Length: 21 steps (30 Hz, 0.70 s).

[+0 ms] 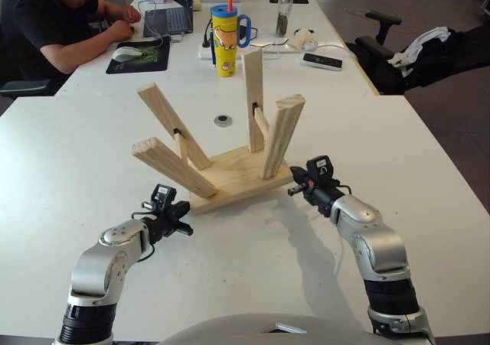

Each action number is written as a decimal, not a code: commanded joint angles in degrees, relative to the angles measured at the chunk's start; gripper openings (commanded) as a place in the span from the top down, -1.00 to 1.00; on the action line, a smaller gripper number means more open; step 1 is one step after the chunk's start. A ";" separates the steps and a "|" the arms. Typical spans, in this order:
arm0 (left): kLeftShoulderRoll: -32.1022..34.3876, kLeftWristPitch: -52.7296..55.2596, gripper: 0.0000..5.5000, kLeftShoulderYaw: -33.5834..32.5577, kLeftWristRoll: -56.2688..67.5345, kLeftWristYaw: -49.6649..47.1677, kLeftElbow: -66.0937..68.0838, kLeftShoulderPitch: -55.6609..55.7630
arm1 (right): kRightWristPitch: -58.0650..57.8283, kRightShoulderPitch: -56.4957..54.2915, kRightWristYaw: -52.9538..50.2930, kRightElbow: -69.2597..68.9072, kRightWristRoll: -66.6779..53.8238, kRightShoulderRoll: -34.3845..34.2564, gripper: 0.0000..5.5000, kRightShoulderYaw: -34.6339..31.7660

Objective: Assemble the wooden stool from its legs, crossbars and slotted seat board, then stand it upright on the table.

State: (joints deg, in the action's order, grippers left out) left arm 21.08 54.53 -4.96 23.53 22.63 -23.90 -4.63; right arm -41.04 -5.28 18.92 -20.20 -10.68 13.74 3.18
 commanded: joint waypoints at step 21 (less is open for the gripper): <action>14.47 0.91 1.00 -7.00 16.93 18.34 -9.65 10.58 | -6.84 -9.24 11.00 -6.86 -13.09 4.26 0.99 0.30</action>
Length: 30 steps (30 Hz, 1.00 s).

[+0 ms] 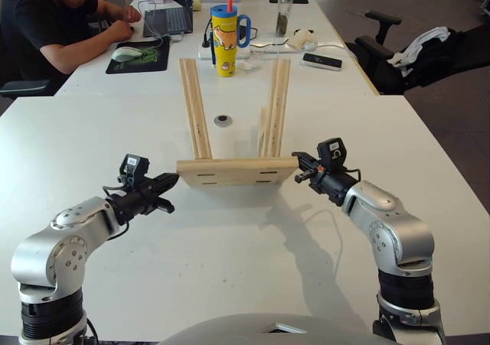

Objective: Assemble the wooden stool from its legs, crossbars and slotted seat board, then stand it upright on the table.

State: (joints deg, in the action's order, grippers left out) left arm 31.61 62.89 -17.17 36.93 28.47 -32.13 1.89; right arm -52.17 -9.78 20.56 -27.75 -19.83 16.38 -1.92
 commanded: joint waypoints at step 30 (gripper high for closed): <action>14.18 -36.57 -0.35 18.93 -12.20 46.45 39.31 14.52 | 47.64 -25.13 59.28 61.54 8.17 18.57 -0.09 10.82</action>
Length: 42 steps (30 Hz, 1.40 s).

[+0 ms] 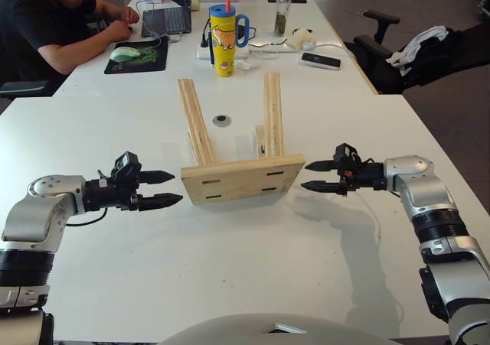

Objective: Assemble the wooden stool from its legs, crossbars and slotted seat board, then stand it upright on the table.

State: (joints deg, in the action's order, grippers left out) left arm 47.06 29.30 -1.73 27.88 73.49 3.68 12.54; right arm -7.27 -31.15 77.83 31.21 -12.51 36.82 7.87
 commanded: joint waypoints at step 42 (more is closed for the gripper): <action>11.27 63.18 0.51 4.88 35.21 8.98 5.67 43.94 | -85.23 -36.58 14.44 -10.41 -62.92 23.51 0.52 9.89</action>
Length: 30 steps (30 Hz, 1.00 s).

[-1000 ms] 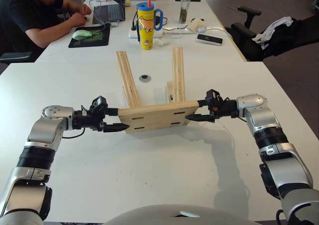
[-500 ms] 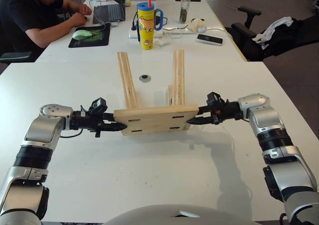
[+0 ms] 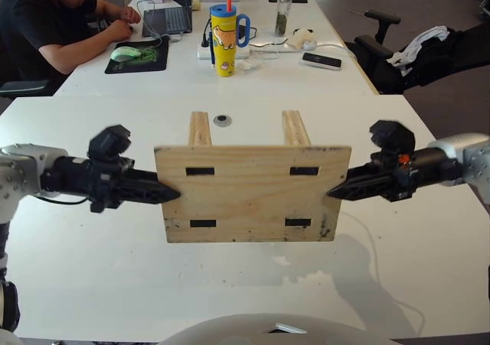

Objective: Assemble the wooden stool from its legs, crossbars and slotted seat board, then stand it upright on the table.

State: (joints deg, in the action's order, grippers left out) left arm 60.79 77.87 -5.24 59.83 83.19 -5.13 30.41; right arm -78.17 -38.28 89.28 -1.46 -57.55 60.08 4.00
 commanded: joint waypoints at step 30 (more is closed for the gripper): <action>3.33 -18.72 -0.60 18.39 -25.26 9.29 53.50 5.52 | 10.62 0.66 3.20 36.21 13.20 -0.55 -0.61 19.90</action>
State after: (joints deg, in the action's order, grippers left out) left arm 57.54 69.71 7.33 36.38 92.14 56.00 49.68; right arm -82.61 -48.87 92.61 45.20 -49.31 53.06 18.40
